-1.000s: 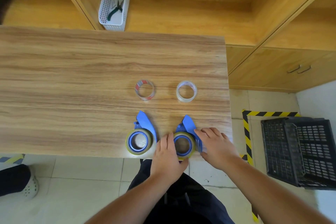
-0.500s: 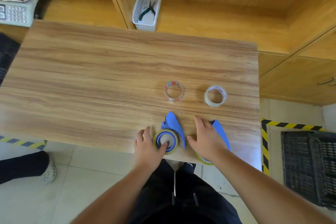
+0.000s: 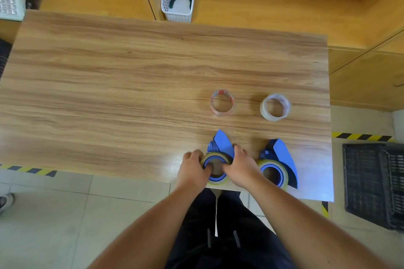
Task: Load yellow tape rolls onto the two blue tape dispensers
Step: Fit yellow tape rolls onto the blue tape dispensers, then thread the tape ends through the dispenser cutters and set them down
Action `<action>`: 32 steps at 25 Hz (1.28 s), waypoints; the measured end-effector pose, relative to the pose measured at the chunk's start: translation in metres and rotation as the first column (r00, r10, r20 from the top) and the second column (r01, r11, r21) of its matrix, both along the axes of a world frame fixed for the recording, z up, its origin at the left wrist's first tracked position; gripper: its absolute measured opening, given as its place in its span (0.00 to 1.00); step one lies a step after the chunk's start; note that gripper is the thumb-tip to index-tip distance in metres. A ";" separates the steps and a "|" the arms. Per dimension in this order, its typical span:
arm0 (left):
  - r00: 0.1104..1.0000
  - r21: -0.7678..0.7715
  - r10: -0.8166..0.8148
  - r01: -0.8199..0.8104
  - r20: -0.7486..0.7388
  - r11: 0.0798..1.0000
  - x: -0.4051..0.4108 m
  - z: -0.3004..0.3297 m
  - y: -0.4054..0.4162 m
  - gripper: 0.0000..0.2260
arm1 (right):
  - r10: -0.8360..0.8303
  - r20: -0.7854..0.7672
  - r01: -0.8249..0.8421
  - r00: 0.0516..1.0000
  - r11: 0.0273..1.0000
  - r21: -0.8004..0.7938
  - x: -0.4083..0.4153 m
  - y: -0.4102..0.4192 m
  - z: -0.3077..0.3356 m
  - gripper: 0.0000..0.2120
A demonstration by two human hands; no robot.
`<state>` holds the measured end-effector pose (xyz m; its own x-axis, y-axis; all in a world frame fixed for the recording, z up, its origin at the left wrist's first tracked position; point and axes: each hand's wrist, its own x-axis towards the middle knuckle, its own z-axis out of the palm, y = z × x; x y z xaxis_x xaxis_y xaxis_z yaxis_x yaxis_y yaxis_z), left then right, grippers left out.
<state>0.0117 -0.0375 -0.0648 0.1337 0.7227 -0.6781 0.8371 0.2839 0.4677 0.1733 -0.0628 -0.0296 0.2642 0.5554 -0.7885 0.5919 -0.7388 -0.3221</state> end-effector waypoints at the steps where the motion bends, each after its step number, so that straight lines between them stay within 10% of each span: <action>1: 1.000 -0.006 -0.007 0.007 0.003 1.000 0.001 0.000 0.001 0.09 | -0.002 0.000 0.002 1.000 1.000 0.000 -0.001 0.000 0.000 0.35; 22: 0.959 0.151 -0.012 -0.032 0.282 0.988 0.034 0.111 0.005 0.21 | -0.456 -0.372 0.549 0.809 0.812 0.199 0.049 -0.009 0.074 0.14; 32: 0.869 0.309 -0.064 -0.104 0.491 0.945 0.069 0.210 -0.015 0.19 | -0.398 -0.821 0.801 0.409 0.587 0.115 0.083 -0.025 0.137 0.04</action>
